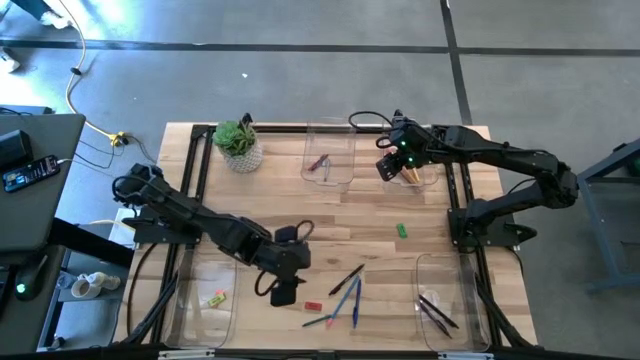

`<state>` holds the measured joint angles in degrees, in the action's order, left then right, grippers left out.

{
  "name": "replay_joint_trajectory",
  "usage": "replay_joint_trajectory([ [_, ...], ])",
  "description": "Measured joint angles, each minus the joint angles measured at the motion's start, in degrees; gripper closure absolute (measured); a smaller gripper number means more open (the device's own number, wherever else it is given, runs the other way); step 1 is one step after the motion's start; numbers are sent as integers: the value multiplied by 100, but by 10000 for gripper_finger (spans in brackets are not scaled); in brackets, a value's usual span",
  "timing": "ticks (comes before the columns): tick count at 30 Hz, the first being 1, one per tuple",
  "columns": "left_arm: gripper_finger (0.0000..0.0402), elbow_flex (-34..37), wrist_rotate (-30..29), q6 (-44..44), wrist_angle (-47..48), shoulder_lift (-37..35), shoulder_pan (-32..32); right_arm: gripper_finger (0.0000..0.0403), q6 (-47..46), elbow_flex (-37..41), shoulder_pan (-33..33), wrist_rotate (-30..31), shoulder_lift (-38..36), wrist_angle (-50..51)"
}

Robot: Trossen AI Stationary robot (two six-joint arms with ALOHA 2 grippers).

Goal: Sort crayons/erasers/pens/pencils in bins
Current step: Put the red eraser into the bottom left transparent bin

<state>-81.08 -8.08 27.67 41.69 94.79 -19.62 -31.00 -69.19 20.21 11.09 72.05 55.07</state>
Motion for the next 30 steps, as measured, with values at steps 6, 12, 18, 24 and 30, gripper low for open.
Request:
replay_joint_trajectory([
  [6,204,0,11,17,-168,326,-19,219,36,0,2,0,0,0],
  [12,212,2,7,109,-307,602,-118,219,44,4,2,56,-2,0],
  [18,220,-2,53,263,-455,903,-214,219,43,4,1,80,0,-3],
  [24,220,0,195,366,-648,1168,-311,219,42,4,2,81,0,-2],
  [30,220,0,287,366,-825,1347,-386,219,42,4,2,81,0,-2],
])
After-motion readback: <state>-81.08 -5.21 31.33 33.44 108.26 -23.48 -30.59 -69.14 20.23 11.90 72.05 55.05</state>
